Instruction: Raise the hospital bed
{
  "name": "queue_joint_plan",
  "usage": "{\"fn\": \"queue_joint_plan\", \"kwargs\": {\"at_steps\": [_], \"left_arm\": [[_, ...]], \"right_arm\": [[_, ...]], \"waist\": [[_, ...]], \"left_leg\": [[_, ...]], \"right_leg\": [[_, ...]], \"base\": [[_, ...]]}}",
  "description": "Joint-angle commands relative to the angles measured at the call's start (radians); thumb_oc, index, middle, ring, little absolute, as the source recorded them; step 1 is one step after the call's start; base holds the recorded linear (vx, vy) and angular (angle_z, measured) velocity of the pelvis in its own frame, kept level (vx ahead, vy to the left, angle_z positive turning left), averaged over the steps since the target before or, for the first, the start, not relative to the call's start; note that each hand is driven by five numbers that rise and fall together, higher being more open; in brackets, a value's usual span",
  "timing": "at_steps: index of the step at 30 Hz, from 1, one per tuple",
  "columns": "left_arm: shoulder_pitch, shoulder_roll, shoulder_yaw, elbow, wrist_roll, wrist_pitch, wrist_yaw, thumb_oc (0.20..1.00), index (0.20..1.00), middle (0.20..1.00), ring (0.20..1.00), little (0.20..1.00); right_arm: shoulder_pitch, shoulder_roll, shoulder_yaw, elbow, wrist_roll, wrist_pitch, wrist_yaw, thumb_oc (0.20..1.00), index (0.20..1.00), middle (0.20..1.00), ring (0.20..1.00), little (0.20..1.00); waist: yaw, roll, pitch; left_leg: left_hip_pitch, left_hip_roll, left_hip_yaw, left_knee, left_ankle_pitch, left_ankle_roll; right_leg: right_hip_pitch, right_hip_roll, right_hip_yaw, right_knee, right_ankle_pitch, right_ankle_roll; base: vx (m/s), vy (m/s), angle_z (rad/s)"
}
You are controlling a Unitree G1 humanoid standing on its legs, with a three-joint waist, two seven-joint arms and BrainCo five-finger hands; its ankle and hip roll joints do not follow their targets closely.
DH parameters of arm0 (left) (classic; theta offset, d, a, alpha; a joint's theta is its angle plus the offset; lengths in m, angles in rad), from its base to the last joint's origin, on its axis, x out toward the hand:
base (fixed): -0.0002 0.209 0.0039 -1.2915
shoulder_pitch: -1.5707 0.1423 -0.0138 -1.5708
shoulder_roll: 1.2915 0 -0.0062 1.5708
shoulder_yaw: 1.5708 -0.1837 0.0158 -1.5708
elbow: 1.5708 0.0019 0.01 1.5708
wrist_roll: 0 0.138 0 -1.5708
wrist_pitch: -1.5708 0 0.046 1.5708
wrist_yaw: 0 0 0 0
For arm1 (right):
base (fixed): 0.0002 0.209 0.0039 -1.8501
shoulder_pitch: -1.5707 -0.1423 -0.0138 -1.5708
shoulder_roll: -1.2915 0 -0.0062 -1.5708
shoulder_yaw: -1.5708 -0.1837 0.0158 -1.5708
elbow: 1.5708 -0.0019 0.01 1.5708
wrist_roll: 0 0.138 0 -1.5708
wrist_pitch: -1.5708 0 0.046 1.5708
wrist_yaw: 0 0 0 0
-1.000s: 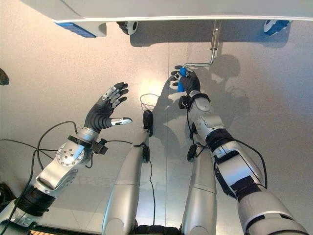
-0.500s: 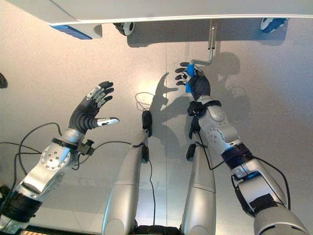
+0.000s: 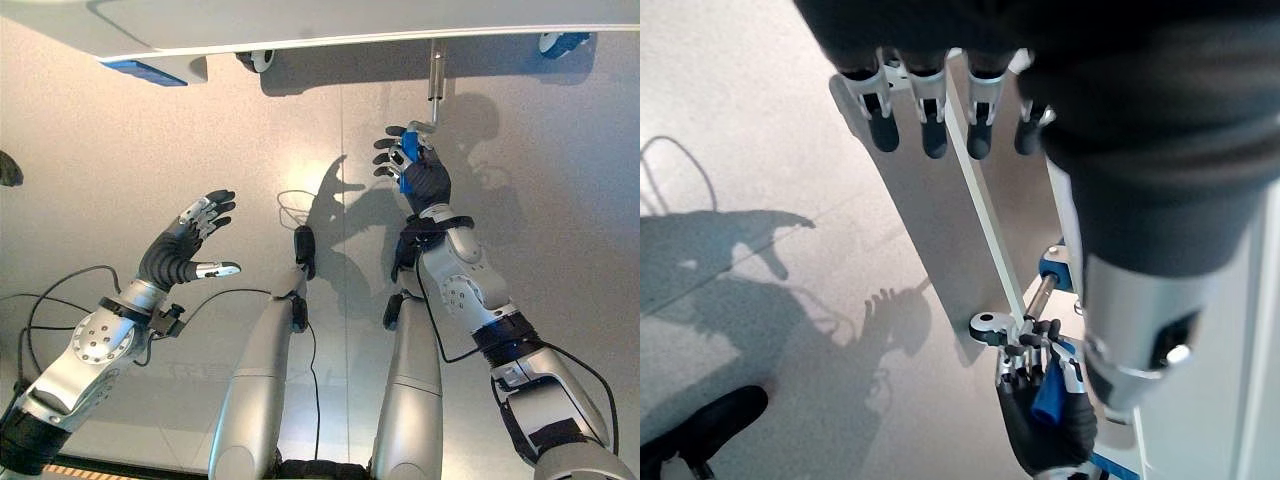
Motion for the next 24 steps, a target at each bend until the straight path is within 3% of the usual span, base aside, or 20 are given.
{"fn": "queue_joint_plan", "kwargs": {"at_steps": [1,7,18,24], "left_arm": [[0.100,-0.002,0.047,-0.104,-0.019,-0.063,-0.014,1.000,1.000,1.000,1.000,1.000],[0.122,-0.011,0.065,-0.109,-0.036,-0.071,-0.014,1.000,1.000,1.000,1.000,1.000],[0.142,-0.040,0.084,-0.108,-0.054,-0.075,-0.020,1.000,1.000,1.000,1.000,1.000],[0.151,-0.030,0.078,-0.106,-0.069,-0.086,-0.024,1.000,1.000,1.000,1.000,1.000]], "right_arm": [[-0.043,-0.093,-0.186,-0.299,-0.026,-0.278,0.006,0.200,0.200,0.200,0.200,0.200],[-0.002,-0.134,-0.267,-0.261,-0.036,-0.302,-0.041,0.200,0.200,0.200,0.200,0.200],[0.024,-0.106,-0.384,-0.195,-0.023,-0.356,-0.087,0.200,0.200,0.200,0.200,0.200],[-0.034,-0.168,-0.390,0.022,-0.120,-0.325,-0.194,0.200,0.200,0.200,0.200,0.200]], "waist": [[-0.075,0.008,-0.028],[-0.091,-0.003,-0.028],[-0.102,-0.005,-0.028],[-0.098,0.000,-0.028]], "left_leg": [[0.037,0.000,-0.024,-0.011,-0.016,-0.001],[0.051,0.009,-0.021,-0.028,-0.013,-0.009],[0.083,0.014,-0.015,-0.056,-0.011,-0.014],[0.085,0.017,-0.013,-0.057,-0.012,-0.018]], "right_leg": [[0.032,0.012,0.036,-0.052,0.029,0.079],[0.029,0.022,0.041,-0.047,0.024,0.076],[0.038,0.031,0.042,-0.043,0.015,0.073],[0.037,0.034,0.043,-0.035,0.010,0.070]], "base": [[0.01,-0.047,-0.01],[0.01,-0.035,-0.03],[0.00,-0.016,-0.02],[0.00,0.000,0.00]]}}
